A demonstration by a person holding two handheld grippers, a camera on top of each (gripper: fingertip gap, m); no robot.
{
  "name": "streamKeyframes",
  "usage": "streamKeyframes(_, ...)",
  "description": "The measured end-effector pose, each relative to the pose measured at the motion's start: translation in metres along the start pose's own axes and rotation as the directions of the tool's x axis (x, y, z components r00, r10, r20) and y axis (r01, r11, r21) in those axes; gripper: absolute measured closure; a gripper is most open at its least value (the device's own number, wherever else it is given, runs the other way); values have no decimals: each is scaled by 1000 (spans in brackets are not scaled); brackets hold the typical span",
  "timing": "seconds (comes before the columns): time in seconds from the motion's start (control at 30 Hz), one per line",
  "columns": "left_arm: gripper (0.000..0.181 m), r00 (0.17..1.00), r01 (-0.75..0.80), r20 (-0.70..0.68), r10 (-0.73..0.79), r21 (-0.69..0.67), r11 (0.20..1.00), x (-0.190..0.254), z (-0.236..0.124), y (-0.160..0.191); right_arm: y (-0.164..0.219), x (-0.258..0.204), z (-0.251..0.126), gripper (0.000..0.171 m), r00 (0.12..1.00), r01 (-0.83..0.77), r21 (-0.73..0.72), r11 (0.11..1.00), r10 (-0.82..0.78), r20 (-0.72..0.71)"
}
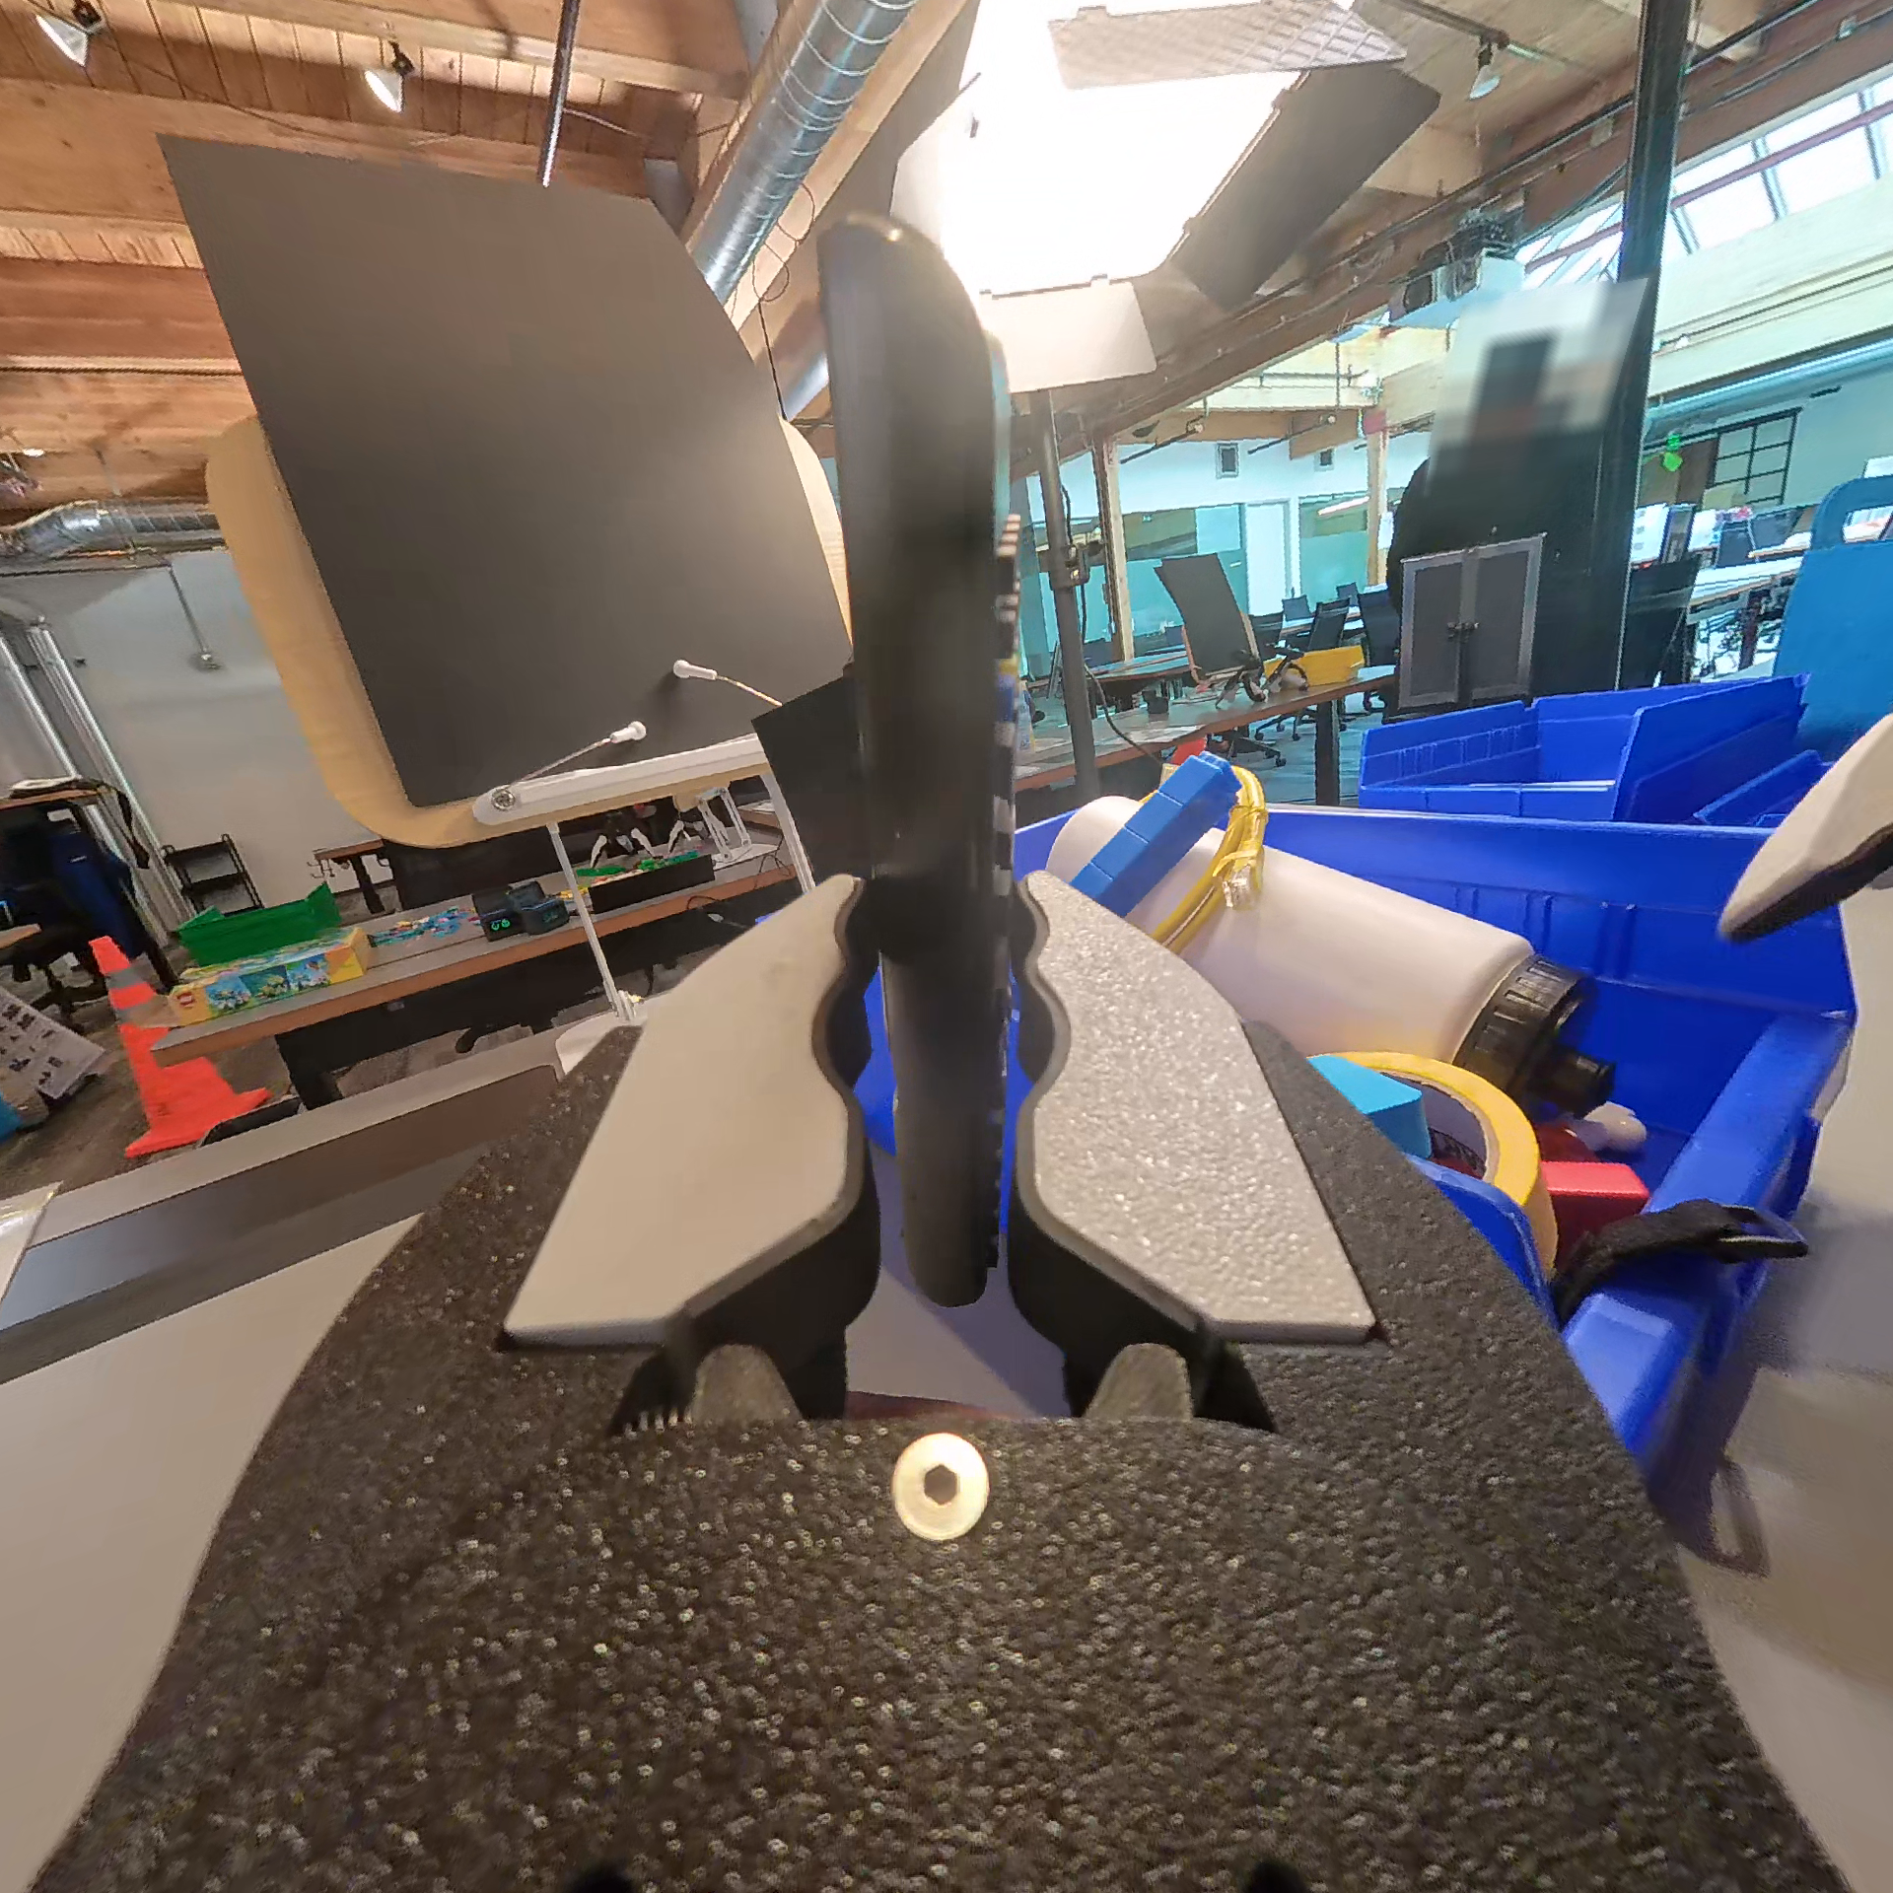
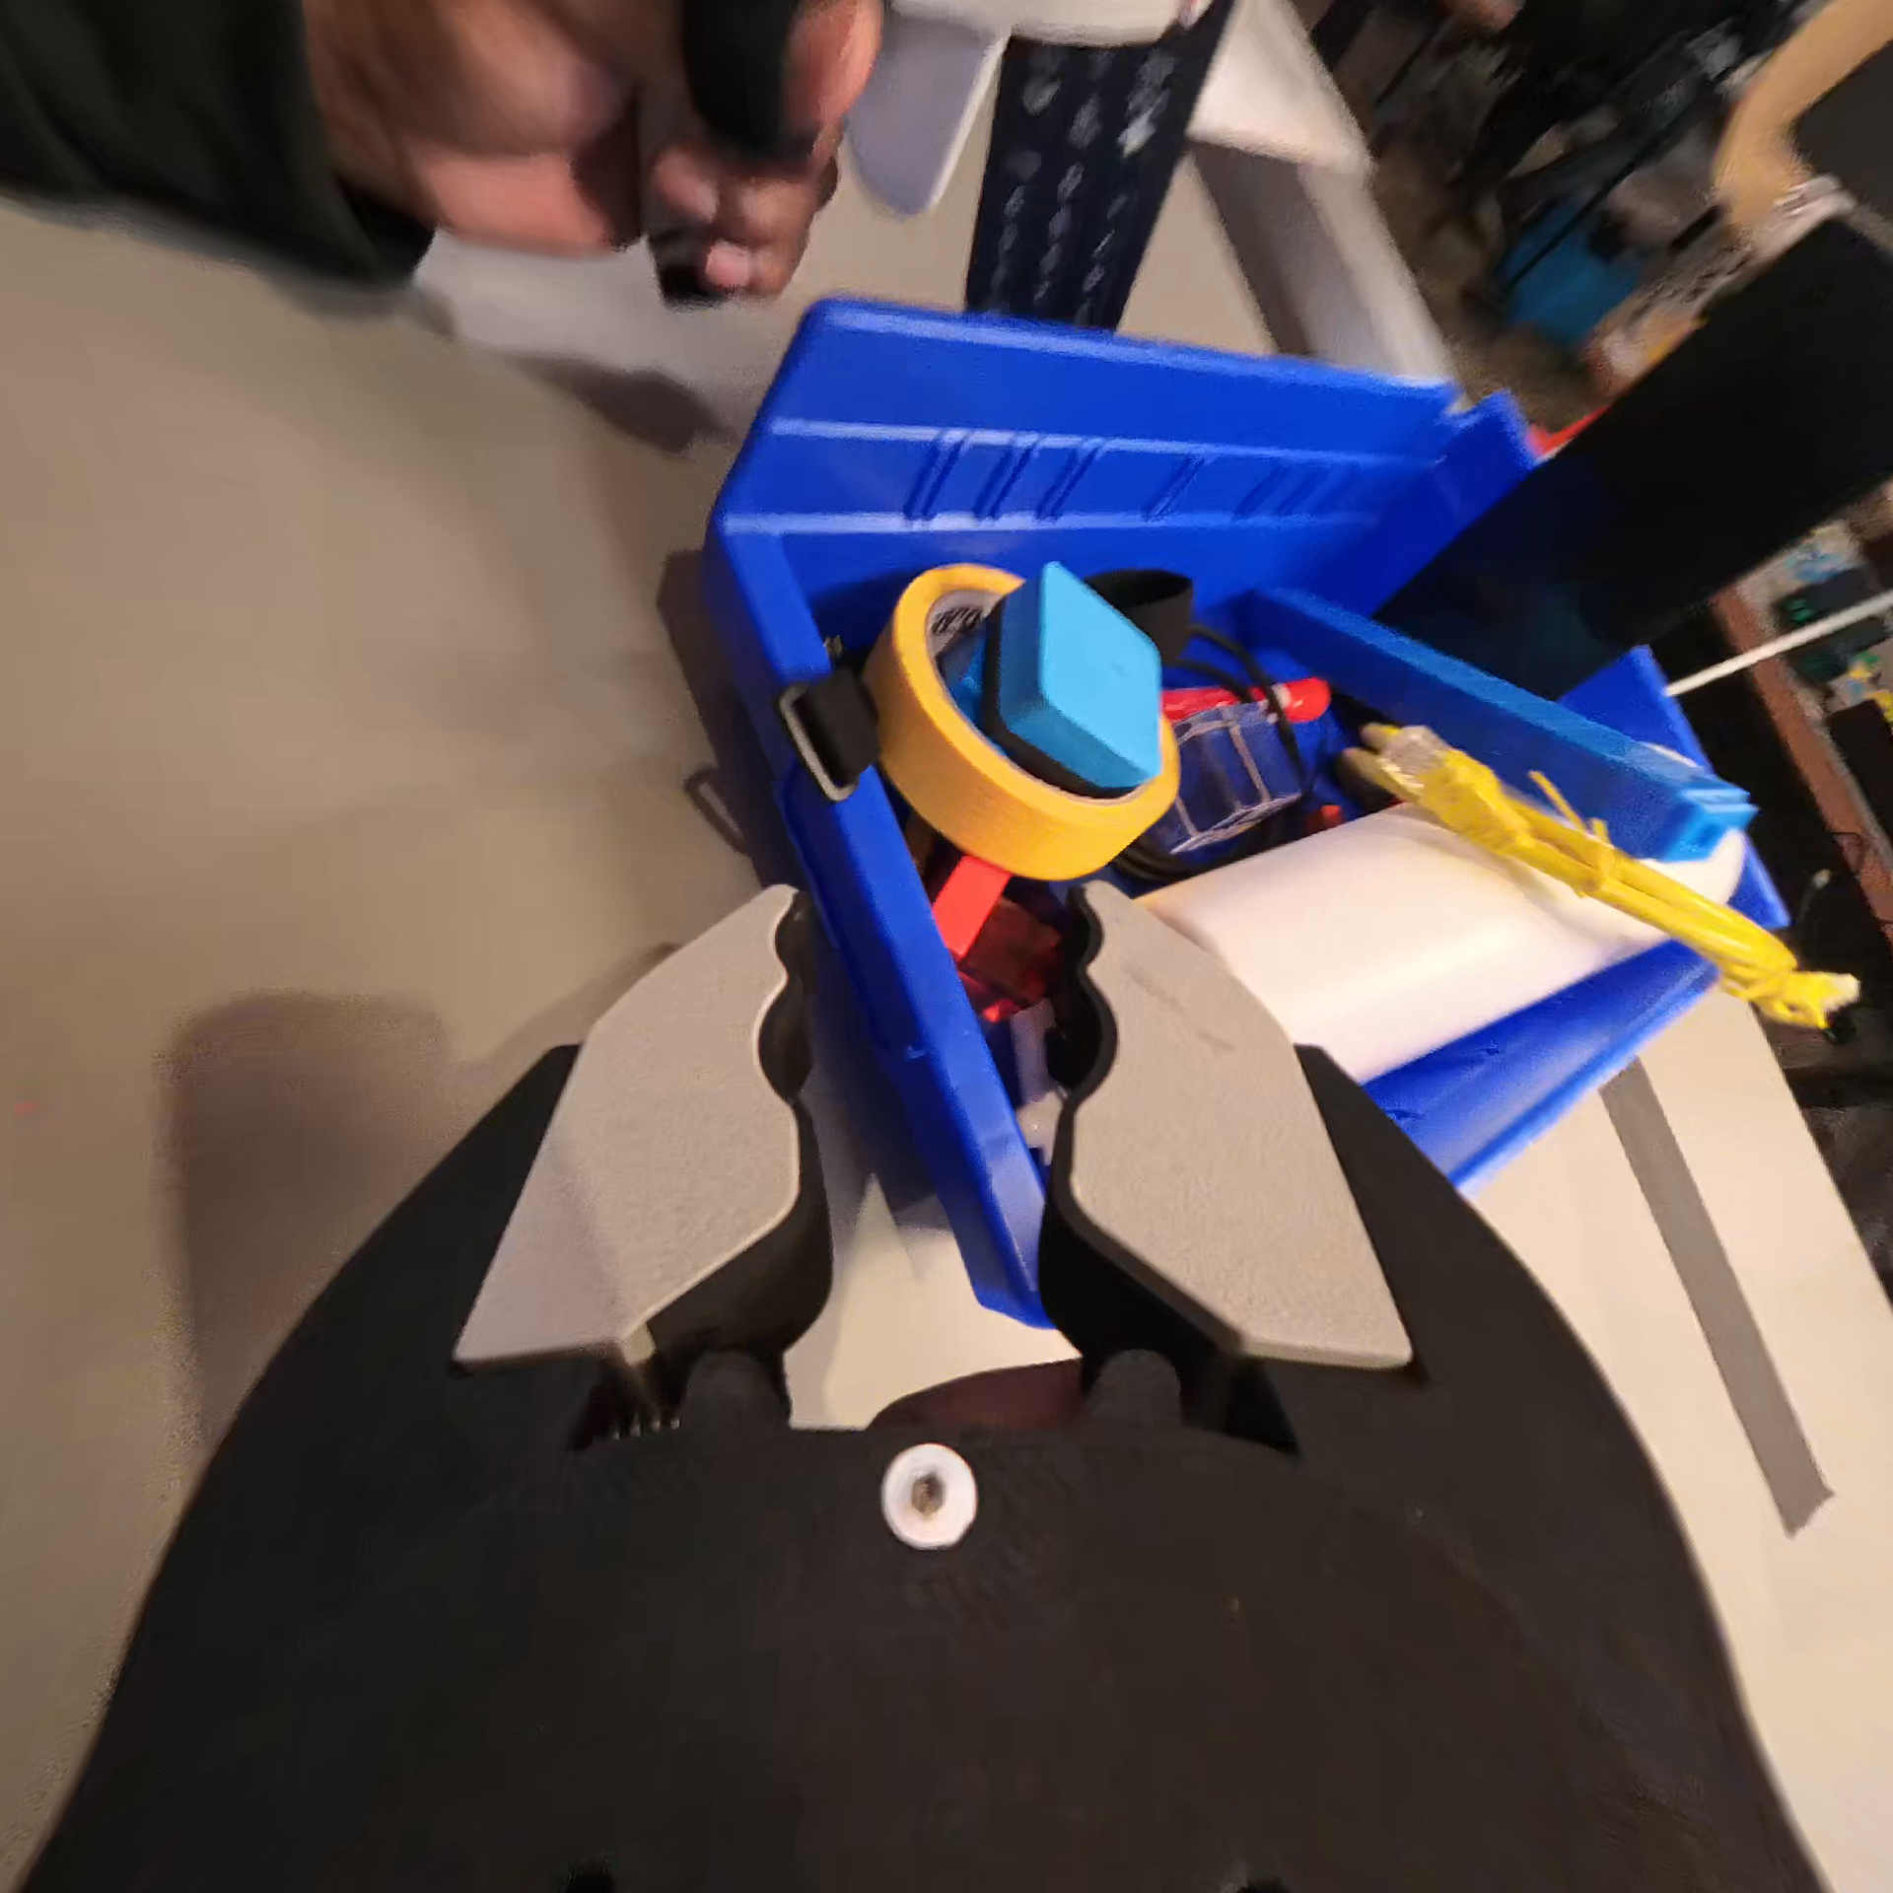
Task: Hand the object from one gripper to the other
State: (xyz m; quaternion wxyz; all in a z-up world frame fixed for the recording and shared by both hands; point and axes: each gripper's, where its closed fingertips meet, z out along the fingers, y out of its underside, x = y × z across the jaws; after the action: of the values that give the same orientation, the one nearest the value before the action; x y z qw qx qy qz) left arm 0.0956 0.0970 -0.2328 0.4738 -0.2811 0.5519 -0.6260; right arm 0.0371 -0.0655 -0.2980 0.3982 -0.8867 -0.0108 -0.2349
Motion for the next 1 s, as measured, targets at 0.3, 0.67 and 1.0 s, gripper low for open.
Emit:
streamKeyframes(0.3, 156, 1000, 2, -26, -2, -10, 1000, 4, 1, 3, 33, -13, 38, 115, 980, 177, -399, 900, -124, 157)
streamKeyframes(0.67, 156, 999, 46, -14, -46, -10, 999, -2, 0, 2, 49, -38, 39, 105, 967, 213, -497, 841, -108, 233)
streamKeyframes(1.0, 156, 998, 53, -28, -54, -26, 998, 2, 1, 6, 33, -68, 21, 114, 947, 189, -436, 880, -46, 317)
